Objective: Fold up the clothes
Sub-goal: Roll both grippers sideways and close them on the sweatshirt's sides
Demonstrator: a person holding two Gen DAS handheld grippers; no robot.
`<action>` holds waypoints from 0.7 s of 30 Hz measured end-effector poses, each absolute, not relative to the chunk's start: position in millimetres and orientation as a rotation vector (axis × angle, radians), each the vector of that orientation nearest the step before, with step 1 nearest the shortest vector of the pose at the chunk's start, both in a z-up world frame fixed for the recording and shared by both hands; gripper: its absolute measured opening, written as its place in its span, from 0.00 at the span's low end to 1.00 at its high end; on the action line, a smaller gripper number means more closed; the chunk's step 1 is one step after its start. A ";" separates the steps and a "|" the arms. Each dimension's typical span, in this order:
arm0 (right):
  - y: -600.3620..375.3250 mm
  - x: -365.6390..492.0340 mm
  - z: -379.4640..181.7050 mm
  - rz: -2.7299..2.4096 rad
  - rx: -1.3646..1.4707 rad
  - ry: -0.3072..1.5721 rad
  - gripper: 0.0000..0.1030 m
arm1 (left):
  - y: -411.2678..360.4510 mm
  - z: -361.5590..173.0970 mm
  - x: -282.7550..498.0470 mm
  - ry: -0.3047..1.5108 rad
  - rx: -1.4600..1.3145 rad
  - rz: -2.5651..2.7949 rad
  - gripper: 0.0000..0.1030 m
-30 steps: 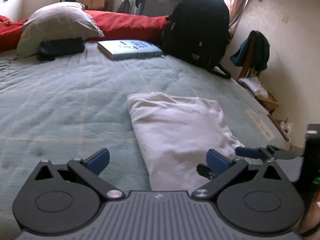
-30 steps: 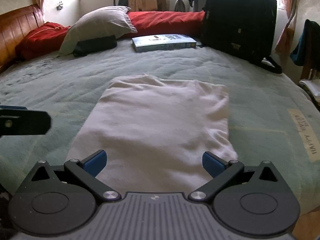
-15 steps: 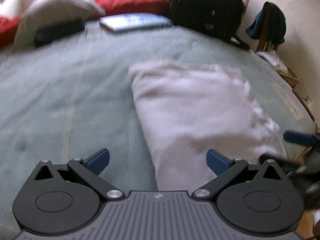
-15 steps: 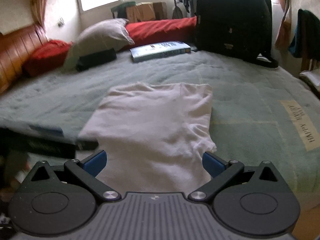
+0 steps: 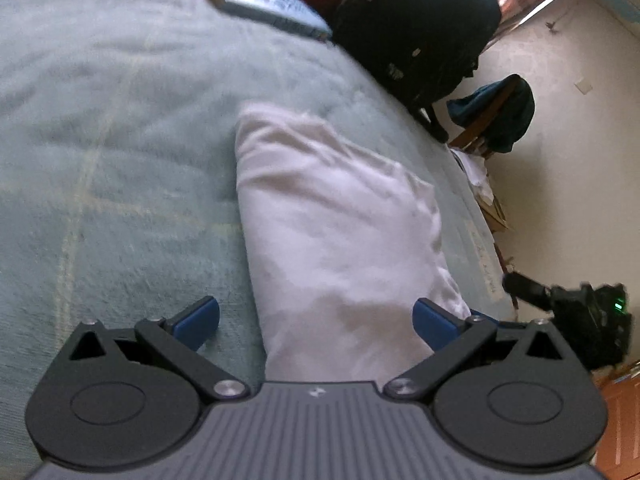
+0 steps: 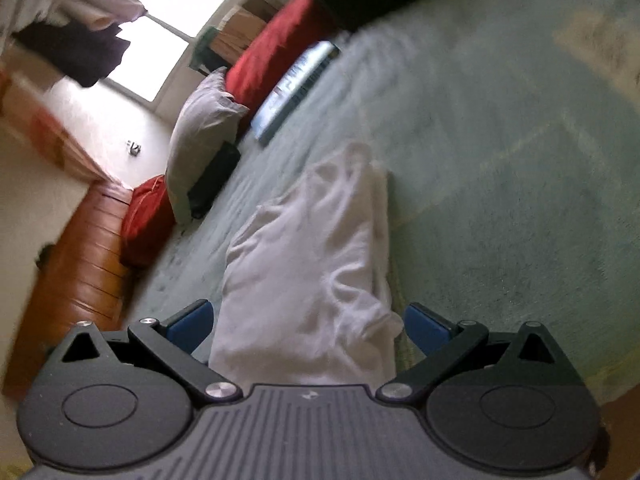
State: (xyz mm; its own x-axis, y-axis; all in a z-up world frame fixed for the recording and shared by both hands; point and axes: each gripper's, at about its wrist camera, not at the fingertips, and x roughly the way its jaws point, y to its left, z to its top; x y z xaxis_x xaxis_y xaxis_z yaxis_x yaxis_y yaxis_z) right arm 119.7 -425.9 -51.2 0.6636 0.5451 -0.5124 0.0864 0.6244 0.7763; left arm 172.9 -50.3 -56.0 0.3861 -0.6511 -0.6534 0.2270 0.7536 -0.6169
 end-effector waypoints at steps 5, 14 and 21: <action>-429.0 149.3 -70.8 0.346 0.931 0.887 1.00 | -52.4 -63.3 191.7 1.073 -0.567 -0.613 0.99; -428.5 184.2 -81.0 0.437 0.994 0.876 1.00 | -72.5 -76.4 229.5 1.073 -0.671 -0.675 0.99; -419.7 177.0 -78.6 0.466 0.978 0.895 1.00 | -75.7 -73.0 219.0 1.084 -0.659 -0.695 0.99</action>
